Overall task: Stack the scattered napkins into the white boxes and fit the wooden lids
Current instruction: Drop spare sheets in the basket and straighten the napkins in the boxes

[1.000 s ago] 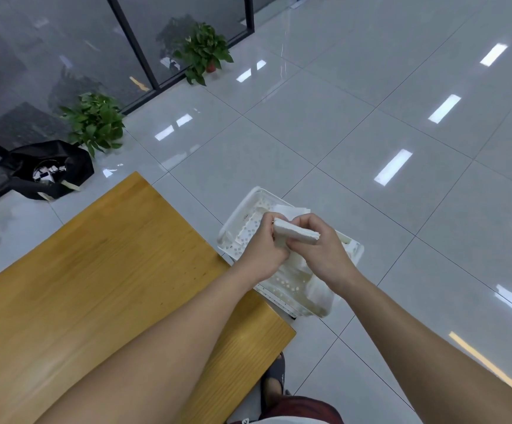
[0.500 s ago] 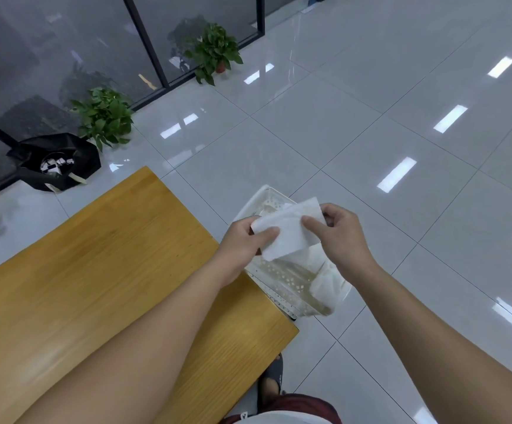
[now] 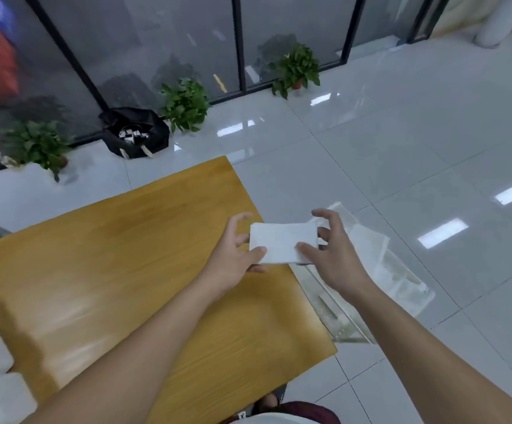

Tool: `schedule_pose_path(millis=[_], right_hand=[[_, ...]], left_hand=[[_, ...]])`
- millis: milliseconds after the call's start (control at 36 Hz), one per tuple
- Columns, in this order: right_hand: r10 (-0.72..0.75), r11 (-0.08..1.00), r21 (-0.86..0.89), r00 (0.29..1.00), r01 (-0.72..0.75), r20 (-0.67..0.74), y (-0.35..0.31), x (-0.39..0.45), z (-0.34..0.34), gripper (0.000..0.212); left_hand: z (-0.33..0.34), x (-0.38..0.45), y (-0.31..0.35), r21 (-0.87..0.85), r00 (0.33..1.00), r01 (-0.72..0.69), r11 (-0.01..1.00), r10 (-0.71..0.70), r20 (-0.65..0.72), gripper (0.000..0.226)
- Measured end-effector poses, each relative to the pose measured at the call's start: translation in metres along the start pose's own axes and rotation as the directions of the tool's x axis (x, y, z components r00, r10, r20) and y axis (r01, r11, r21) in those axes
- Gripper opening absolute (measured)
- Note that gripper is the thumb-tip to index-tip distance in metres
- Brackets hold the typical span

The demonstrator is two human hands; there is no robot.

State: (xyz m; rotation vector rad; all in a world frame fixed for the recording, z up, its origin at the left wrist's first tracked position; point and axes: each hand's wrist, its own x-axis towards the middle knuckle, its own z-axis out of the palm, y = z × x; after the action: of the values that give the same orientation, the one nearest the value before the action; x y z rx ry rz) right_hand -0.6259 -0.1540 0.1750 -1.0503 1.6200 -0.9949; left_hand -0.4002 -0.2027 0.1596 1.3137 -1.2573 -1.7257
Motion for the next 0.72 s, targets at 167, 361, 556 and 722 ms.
schedule_pose_path(millis=[167,361,556,722], right_hand=[[-0.065,0.99,-0.117,0.985,0.084,0.157,-0.031,-0.003,0.102,0.03],[-0.085,0.985,-0.101,0.903,0.14,0.421,-0.065,-0.03,0.243,0.023],[-0.075,0.973,-0.123,0.774,0.193,0.629,-0.077,-0.085,0.395,0.023],[-0.099,0.956,-0.116,0.671,0.268,0.735,-0.063,-0.135,0.501,0.025]], left_hand=[[-0.098,-0.053,-0.01,0.053,0.976,-0.048,0.997,0.058,-0.212,0.02],[-0.228,-0.152,-0.032,-0.031,0.89,-0.041,0.999,0.023,-0.455,0.025],[-0.334,-0.272,-0.073,-0.076,0.744,-0.054,0.996,-0.011,-0.668,0.03],[-0.396,-0.353,-0.117,-0.073,0.609,0.003,0.997,-0.06,-0.791,0.03]])
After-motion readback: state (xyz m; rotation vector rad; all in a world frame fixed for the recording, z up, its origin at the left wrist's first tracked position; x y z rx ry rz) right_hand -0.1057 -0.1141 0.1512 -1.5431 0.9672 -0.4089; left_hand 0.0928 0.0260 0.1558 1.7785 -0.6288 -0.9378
